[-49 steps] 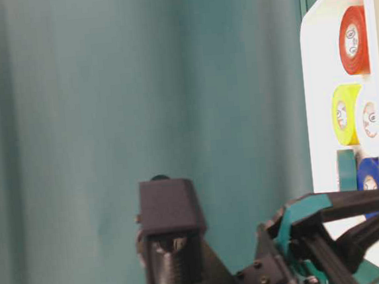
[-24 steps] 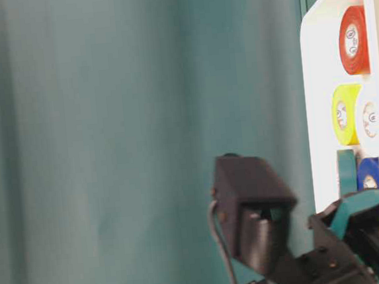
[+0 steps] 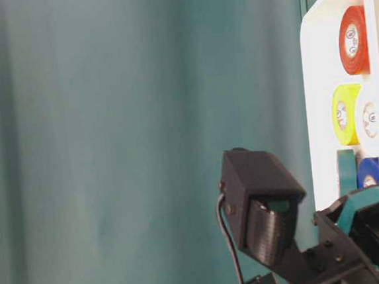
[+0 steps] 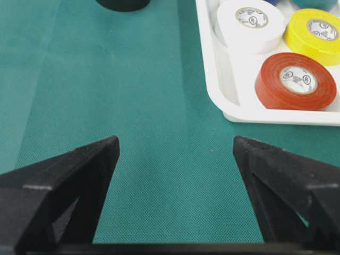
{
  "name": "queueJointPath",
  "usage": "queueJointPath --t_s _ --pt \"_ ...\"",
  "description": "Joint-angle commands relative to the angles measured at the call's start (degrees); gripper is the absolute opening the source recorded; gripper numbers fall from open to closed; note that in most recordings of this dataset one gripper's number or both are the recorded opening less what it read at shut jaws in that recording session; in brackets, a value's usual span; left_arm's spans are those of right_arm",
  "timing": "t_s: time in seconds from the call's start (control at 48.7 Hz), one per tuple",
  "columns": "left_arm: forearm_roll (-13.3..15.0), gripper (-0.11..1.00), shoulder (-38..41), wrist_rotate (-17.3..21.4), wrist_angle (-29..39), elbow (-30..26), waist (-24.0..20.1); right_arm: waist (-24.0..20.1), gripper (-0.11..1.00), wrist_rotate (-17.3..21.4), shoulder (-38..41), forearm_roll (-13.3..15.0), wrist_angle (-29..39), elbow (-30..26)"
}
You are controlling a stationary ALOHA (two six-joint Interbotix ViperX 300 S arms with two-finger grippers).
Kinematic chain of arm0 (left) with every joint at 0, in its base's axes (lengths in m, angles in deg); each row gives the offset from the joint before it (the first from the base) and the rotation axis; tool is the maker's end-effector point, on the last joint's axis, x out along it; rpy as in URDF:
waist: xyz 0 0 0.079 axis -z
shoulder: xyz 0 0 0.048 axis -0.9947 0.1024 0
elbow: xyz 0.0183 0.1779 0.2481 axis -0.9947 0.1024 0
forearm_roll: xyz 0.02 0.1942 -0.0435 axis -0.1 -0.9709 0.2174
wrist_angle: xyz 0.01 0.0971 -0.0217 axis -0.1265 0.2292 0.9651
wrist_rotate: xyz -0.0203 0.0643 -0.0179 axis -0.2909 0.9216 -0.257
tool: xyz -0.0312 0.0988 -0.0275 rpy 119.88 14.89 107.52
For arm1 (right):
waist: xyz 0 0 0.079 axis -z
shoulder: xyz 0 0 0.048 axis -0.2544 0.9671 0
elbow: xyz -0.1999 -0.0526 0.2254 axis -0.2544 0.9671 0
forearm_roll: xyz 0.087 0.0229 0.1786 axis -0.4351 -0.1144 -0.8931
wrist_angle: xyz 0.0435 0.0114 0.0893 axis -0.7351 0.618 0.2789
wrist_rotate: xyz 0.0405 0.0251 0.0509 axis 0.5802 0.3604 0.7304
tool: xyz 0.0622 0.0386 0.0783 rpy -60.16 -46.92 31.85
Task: Put the tape into the white case with the left arm.
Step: 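Move the left gripper to the black roll, lower into its hole, close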
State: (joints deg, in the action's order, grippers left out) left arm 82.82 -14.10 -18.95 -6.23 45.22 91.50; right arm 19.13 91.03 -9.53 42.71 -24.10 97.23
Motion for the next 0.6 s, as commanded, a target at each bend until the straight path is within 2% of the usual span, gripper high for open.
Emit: queueJointPath --t_s 0.0,0.185,0.226,0.575 --pt "0.0 0.81 -1.05 0.0 -0.53 -1.05 -0.26 0.09 0.62 0.0 0.44 0.09 -0.44 -0.53" --pt "0.0 0.29 -1.05 0.0 -0.53 -1.14 -0.26 0.0 0.62 0.0 0.44 0.09 -0.44 -0.53" --pt "0.0 0.23 -1.05 0.0 -0.53 -1.23 -0.26 0.0 0.62 0.0 0.44 0.09 -0.44 -0.53" --pt "0.09 0.23 -3.34 -0.09 0.26 -1.93 0.09 0.0 0.62 0.0 0.44 0.09 -0.44 -0.53"
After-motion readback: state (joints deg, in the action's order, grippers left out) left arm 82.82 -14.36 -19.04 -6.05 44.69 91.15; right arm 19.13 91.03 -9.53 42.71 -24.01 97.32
